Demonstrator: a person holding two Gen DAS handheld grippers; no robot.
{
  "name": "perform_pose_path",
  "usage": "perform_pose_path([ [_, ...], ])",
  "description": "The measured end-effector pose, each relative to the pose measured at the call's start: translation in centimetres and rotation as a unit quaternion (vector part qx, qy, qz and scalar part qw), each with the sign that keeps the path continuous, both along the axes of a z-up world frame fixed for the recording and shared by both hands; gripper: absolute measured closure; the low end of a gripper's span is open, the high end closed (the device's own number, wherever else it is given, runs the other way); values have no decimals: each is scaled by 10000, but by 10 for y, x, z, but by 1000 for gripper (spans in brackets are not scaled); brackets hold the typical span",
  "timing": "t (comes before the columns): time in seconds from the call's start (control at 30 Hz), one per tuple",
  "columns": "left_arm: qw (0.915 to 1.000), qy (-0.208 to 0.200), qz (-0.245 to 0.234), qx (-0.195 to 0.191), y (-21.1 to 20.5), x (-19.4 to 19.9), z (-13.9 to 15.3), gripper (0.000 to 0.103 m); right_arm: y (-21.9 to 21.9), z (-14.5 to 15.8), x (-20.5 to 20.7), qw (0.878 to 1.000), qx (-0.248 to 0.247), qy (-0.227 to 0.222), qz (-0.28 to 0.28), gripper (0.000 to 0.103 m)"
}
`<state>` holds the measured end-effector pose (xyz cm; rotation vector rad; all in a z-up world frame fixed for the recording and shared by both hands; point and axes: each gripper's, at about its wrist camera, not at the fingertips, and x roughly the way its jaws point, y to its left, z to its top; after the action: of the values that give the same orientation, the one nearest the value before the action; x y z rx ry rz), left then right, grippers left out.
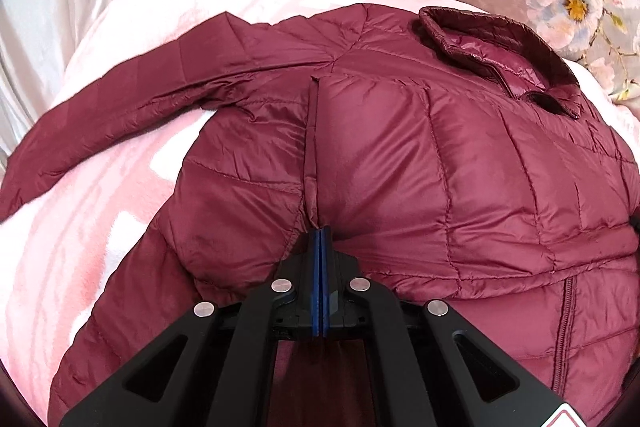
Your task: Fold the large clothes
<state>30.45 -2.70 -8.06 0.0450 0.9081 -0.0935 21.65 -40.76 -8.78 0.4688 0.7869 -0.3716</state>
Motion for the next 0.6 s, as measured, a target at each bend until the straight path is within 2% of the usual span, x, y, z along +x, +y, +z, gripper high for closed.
perform_pose_path([
  [0.07,10000,-41,4,24,-1,-1,0,103,4,10,-13,9997,-156,-48,-174,90],
  [0.17,10000,-95,10,-2,0,-3,1,103,21,31,-31,9983,-438,-244,-282,89],
  [0.23,9999,-112,21,0,0,-3,0,103,47,47,-35,9976,-527,-448,22,89],
  [0.3,9999,-115,23,18,0,-3,0,103,83,56,-26,9956,-552,-514,558,89],
  [0.4,9999,-119,29,-10,0,-4,1,103,130,55,-6,9896,-495,-478,1264,89],
  [0.6,9997,-122,35,-211,6,-4,1,102,184,25,26,9814,-834,-75,1728,89],
])
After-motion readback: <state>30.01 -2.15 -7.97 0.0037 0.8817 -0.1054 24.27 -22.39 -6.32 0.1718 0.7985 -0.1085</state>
